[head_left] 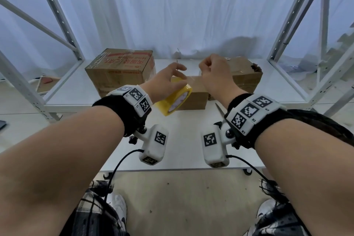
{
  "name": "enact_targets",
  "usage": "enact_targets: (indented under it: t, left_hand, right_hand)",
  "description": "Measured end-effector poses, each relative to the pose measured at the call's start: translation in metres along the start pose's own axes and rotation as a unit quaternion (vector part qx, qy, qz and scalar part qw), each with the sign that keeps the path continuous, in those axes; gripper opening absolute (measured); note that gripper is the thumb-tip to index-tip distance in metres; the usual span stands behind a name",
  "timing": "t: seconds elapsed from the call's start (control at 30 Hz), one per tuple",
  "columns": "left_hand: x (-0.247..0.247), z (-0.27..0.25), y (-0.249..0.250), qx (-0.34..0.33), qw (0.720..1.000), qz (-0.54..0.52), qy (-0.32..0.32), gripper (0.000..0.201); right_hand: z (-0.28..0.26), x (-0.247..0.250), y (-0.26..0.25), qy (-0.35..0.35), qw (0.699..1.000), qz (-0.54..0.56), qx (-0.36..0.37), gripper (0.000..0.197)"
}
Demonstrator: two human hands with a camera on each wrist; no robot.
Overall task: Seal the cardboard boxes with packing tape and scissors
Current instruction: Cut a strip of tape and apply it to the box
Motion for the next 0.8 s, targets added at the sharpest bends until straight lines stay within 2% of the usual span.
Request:
enact_targets:
  t: [0.1,0.23,0.43,0.6,0.7,0.8]
  left_hand:
    - [-0.004,-0.004,0.006,0.023,0.996,-0.081,-0.036,0.040]
    - [-0.007,-0.006,0.011,0.041,0.992,-0.106,-0.059,0.040]
    - [-0.012,-0.005,-0.001,0.057,0.993,-0.066,-0.076,0.043]
    - [-0.013,-0.004,-0.008,0.061,0.994,-0.054,-0.077,0.038]
    - [-0.014,-0.005,-0.009,0.056,0.994,-0.052,-0.077,0.046]
    - [-0.012,-0.007,-0.005,0.045,0.994,-0.064,-0.077,0.048]
  right_hand:
    - [-0.002,0.005,0.021,0.021,0.997,0.039,-0.068,0.009]
    - [-0.005,0.008,0.034,0.046,0.979,0.155,-0.121,0.015]
    - [-0.004,0.007,0.018,0.004,0.992,0.117,-0.038,0.022]
    - [-0.005,-0.005,0.012,-0.041,0.993,0.105,-0.017,0.037]
    - [-0.003,-0.003,0.013,-0.024,0.998,0.065,-0.011,0.025]
    - [-0.002,0.005,0.014,0.037,0.995,0.086,-0.017,0.026]
Point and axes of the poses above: each hand's wrist, its own z-axis towards the middle knuckle, its own x-axis out of the back of the hand, y = z × x, the point moved 8 cm from there along z, towards the middle knuckle, and after that the axes turned 15 degrees about x, right-handed, at the moved point
